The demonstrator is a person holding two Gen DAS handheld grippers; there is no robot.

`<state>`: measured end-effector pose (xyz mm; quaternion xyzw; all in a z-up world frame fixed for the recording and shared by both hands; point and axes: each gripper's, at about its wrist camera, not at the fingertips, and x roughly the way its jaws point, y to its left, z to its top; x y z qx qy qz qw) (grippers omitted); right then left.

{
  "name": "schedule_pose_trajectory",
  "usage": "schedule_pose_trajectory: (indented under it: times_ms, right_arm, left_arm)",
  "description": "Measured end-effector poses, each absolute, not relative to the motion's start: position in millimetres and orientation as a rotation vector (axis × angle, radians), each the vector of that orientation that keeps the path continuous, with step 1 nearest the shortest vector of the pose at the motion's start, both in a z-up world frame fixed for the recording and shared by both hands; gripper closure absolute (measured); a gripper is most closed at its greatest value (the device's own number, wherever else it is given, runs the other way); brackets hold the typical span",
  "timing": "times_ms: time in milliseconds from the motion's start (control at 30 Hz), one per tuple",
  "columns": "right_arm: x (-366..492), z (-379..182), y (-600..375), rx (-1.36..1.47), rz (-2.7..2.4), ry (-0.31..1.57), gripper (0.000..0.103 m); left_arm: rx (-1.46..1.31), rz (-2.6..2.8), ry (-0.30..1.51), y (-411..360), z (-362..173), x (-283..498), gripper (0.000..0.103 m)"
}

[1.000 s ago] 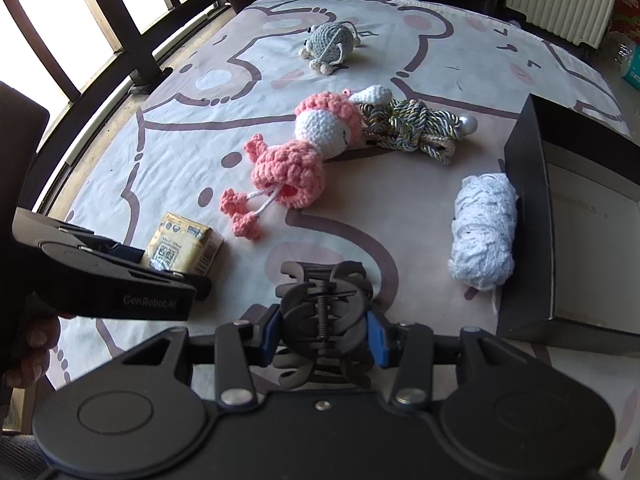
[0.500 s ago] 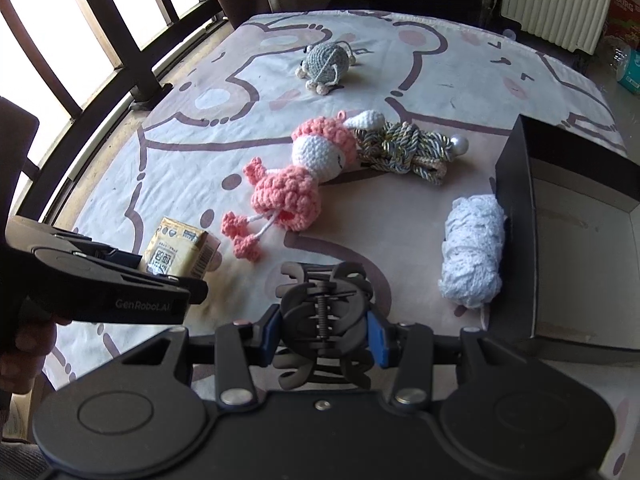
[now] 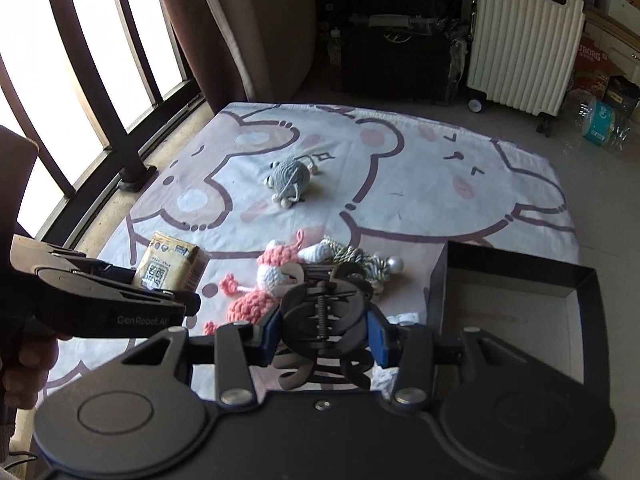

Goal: Organize objects
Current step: 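Carry the tissue packet with the left gripper while the right gripper carries the clip toward the black box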

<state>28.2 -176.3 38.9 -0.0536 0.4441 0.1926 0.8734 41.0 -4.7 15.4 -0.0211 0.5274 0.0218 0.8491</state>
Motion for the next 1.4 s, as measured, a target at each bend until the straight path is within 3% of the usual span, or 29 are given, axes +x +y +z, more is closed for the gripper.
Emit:
schedule_pose_trajectory:
  times_ms: [567, 1400]
  right_arm:
    - [53, 74, -218, -0.092, 0.317, 0.842, 0.058]
    - [72, 50, -310, -0.108, 0.203, 0.875, 0.058]
  left_arm:
    - [-0.023, 0.02, 1.051, -44, 47, 69, 0.051]
    - [-0.033, -0.052, 1.087, -145, 32, 96, 0.051]
